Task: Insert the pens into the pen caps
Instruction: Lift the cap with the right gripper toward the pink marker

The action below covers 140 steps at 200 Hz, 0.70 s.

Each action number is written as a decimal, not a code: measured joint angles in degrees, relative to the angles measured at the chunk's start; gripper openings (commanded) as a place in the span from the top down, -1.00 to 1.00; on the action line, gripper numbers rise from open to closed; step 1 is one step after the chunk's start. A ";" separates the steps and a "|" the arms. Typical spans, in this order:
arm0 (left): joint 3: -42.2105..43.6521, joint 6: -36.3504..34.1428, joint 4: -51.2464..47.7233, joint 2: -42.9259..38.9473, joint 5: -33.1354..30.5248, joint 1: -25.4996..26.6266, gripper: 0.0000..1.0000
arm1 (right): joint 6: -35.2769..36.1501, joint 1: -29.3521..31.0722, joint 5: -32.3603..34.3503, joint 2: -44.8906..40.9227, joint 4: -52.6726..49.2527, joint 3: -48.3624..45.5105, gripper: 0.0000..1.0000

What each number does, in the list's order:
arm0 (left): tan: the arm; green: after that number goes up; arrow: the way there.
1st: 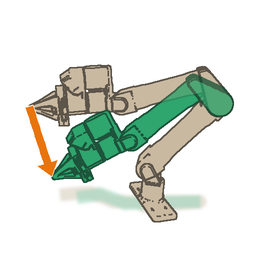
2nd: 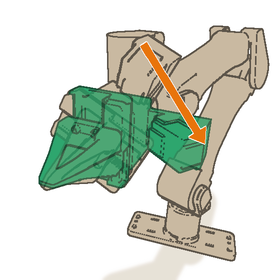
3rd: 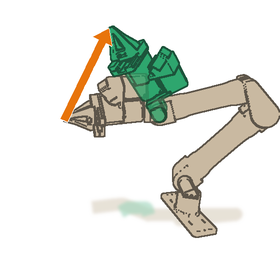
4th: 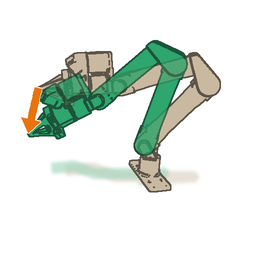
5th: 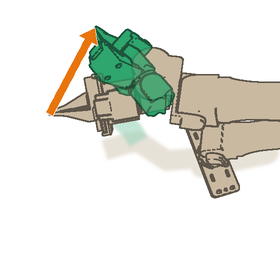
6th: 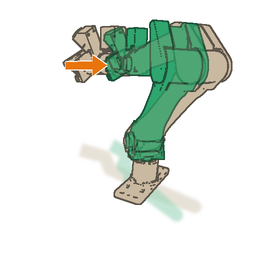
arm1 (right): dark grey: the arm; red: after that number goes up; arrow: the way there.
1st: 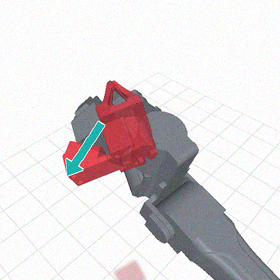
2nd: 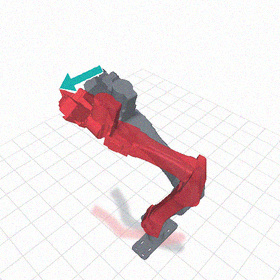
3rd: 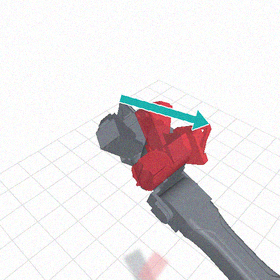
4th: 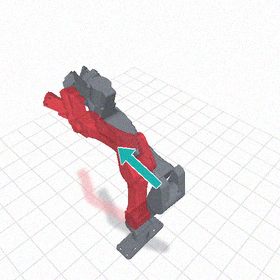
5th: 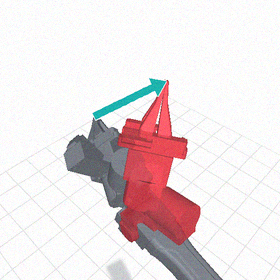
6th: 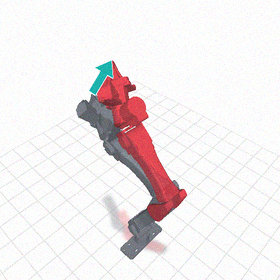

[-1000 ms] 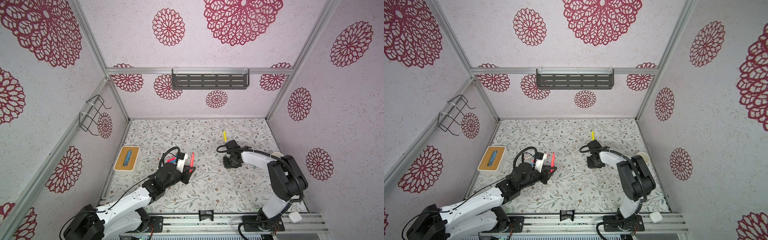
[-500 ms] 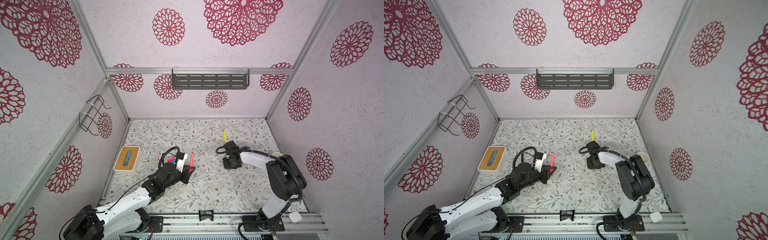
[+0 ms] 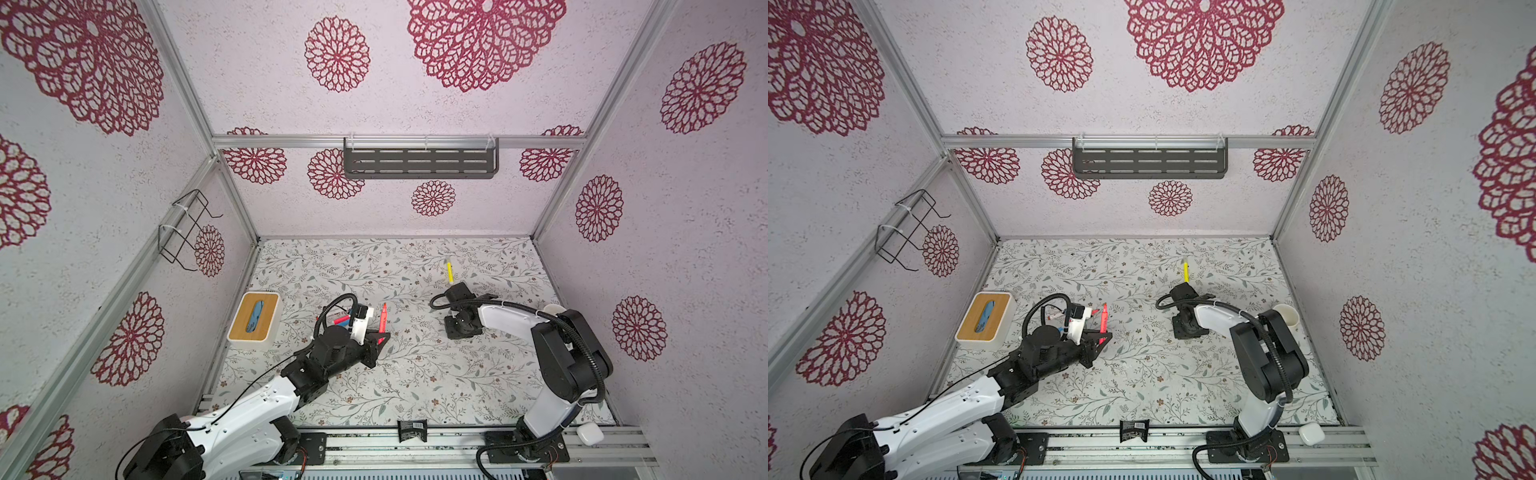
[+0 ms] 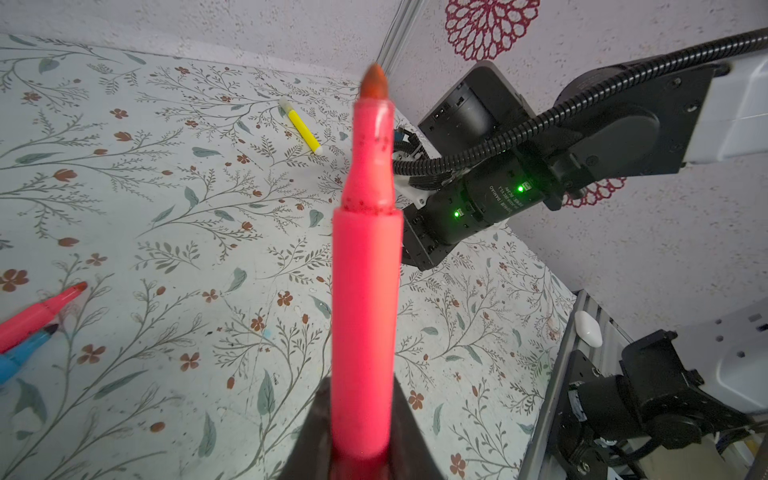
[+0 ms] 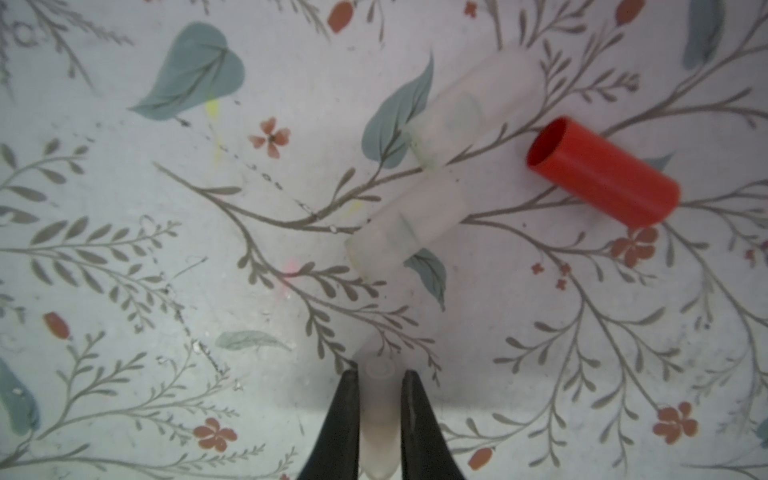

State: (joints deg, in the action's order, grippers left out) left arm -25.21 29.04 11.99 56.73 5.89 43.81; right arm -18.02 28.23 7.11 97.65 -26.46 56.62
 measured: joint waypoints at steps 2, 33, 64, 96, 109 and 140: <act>0.00 0.00 -0.04 -0.09 0.02 0.00 1.00 | 0.00 0.13 -0.13 -0.42 0.15 -0.26 0.92; 0.00 0.17 -0.28 -0.61 0.28 0.00 1.00 | -0.13 1.51 -2.34 -10.10 3.21 -4.79 0.96; 0.00 0.59 -0.24 -0.57 1.01 0.00 1.00 | -1.20 1.73 -6.86 -23.02 10.12 -8.57 0.93; 0.00 1.29 1.25 0.44 1.18 0.55 1.00 | -4.50 1.73 -13.60 -33.11 19.41 -13.51 0.89; 0.00 1.44 2.21 1.62 1.07 1.38 1.00 | -6.34 1.73 -15.69 -35.39 22.93 -15.13 0.88; -0.55 2.19 4.92 6.14 1.03 4.52 1.00 | -11.80 1.79 -20.50 -38.10 33.31 -18.75 0.85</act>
State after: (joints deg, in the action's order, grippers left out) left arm -25.76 31.22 16.91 62.87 6.92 48.34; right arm -29.82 30.02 -13.39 59.55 6.85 37.87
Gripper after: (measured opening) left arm 0.184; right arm 0.157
